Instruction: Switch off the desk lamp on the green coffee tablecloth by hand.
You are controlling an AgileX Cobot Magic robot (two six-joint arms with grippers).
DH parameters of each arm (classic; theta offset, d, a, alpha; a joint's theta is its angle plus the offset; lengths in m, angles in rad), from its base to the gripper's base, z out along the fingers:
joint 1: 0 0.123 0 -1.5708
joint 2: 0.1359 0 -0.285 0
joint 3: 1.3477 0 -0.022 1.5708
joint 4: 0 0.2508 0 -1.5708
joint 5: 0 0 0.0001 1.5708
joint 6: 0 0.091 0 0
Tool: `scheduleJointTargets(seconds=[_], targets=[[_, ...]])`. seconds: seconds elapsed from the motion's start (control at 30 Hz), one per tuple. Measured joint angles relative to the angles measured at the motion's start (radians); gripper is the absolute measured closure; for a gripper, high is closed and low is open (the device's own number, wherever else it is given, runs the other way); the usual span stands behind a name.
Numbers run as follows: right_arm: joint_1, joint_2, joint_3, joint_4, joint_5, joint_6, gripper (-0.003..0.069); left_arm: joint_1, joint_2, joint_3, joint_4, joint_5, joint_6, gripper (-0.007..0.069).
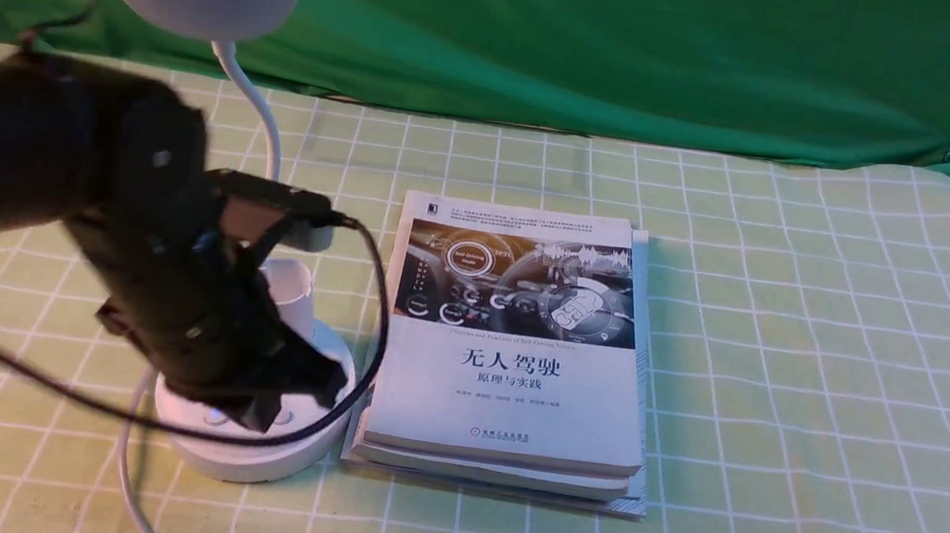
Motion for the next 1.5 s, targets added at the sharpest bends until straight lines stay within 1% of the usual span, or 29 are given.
scheduleJointTargets(seconds=[0.07,0.17,0.2,0.27,0.4,0.53,0.73,1.03,1.1,1.2,1.23,1.27,1.37,1.43,1.5], targets=[[0.0,0.0,0.0,0.0,0.0,0.0,0.0421,0.0,-0.098,0.086,-0.004,-0.041,-0.001,0.0623],[0.0,0.0,0.0,0.0,-0.002,0.0,0.0421,0.0,-0.275,0.21,-0.007,-0.169,0.0,0.0623],[0.0,0.0,0.0,0.0,-0.002,0.0,0.0421,0.0,-0.328,0.262,-0.007,-0.223,0.001,0.0623],[0.0,0.0,0.0,0.0,-0.001,0.0,0.0421,0.0,-0.489,0.389,-0.009,-0.401,0.003,0.0623],[0.0,0.0,0.0,0.0,-0.001,0.0,0.0421,0.0,-0.694,0.555,-0.017,-0.635,0.003,0.0623],[0.0,0.0,0.0,0.0,-0.001,0.0,0.0421,0.0,-0.835,0.663,-0.016,-0.758,0.003,0.0623],[0.0,0.0,0.0,0.0,-0.001,0.0,0.0421,0.0,-0.935,0.733,0.064,-0.795,0.007,0.0623],[0.0,0.0,0.0,0.0,0.0,0.0,0.0421,0.0,-0.941,0.74,0.086,-0.803,0.015,0.0623],[0.0,0.0,0.0,0.0,0.0,0.0,0.0421,0.009,-0.961,0.76,0.094,-0.842,0.024,0.0623],[0.0,0.0,0.0,0.0,0.0,0.0,0.0421,0.087,-1.06,0.814,0.09,-0.88,0.038,0.0623],[0.0,0.0,0.0,0.0,0.0,0.0,0.0421,0.095,-1.069,0.818,0.09,-0.88,0.038,0.0623],[0.0,0.0,0.0,0.0,0.0,0.0,0.0421,0.152,-1.138,0.844,0.087,-0.883,0.042,0.0623],[0.0,0.0,0.0,0.0,0.0,0.0,0.0421,0.281,-1.294,0.904,0.086,-0.875,0.045,0.0623],[0.0,0.0,0.0,0.0,0.001,0.0,0.0421,0.348,-1.386,0.945,0.083,-0.861,0.045,0.0623],[0.0,0.0,0.0,0.0,0.0,0.0,0.0421,0.376,-1.44,0.964,0.083,-0.835,0.035,0.0623]])
